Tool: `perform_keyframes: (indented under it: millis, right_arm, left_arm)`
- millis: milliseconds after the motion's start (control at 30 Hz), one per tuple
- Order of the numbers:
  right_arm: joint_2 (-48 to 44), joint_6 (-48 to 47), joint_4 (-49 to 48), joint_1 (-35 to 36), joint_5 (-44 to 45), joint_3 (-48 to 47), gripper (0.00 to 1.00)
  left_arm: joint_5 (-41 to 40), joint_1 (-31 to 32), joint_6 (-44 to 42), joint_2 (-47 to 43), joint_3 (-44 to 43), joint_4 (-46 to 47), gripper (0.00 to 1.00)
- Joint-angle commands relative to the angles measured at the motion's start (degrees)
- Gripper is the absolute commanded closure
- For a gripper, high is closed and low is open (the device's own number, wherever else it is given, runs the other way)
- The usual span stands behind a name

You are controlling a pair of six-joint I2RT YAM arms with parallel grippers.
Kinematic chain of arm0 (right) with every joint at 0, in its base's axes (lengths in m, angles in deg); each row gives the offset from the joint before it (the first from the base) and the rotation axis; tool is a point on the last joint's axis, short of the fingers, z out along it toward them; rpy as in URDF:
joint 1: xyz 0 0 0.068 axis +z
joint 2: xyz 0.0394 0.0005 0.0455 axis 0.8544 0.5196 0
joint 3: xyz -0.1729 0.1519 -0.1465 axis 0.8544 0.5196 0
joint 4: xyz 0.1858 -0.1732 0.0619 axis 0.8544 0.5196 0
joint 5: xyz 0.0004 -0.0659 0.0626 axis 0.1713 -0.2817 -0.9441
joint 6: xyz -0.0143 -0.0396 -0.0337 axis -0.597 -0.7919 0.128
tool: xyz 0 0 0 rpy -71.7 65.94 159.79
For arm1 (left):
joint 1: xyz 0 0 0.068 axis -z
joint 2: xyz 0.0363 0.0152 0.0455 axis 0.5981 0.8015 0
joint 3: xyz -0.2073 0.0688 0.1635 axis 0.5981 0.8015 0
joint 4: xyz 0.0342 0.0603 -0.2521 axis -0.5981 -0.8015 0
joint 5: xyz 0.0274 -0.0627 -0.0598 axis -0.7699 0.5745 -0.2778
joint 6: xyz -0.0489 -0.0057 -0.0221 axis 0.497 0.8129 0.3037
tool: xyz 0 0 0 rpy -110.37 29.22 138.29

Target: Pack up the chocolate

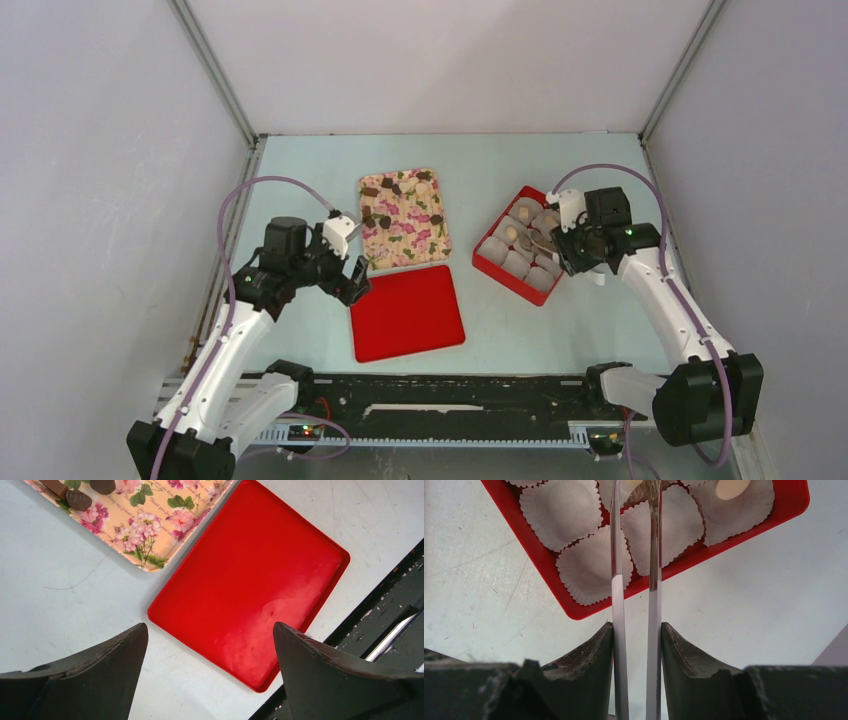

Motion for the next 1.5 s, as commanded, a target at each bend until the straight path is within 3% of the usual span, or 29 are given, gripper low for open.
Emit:
perform_keyframes:
  millis: [0, 300, 567, 933, 1167, 1467]
  right_arm:
    - [-3.4, 0.9, -2.8, 0.3, 0.5, -0.6, 0.61]
    - [-8.1, 2.0, -1.2, 2.4, -0.7, -5.1, 0.60]
    - [-4.4, 0.6, -4.6, 8.2, -0.4, -9.9, 0.60]
    - [14.7, -2.5, -9.0, 24.8, 2.2, -23.3, 0.61]
    - [31.1, 1.5, -9.8, 26.1, 2.9, -38.5, 0.60]
    - [45.0, 3.8, -9.1, 25.8, 5.9, -50.0, 0.57]
  left_arm:
    - [0.1, -0.2, -0.8, -1.0, 0.3, 1.2, 0.02]
    - [0.1, -0.2, -1.0, -1.2, 0.3, 1.2, 0.02]
    - [0.1, -0.6, -0.6, -1.9, -0.1, 0.8, 0.02]
    - [2.4, -7.9, 0.5, -10.6, 2.4, 1.1, 0.02]
    - [6.0, -10.4, 4.3, -13.0, 3.0, 2.4, 0.02]
    - [7.5, -11.2, 5.9, -14.9, 3.6, 2.9, 0.02]
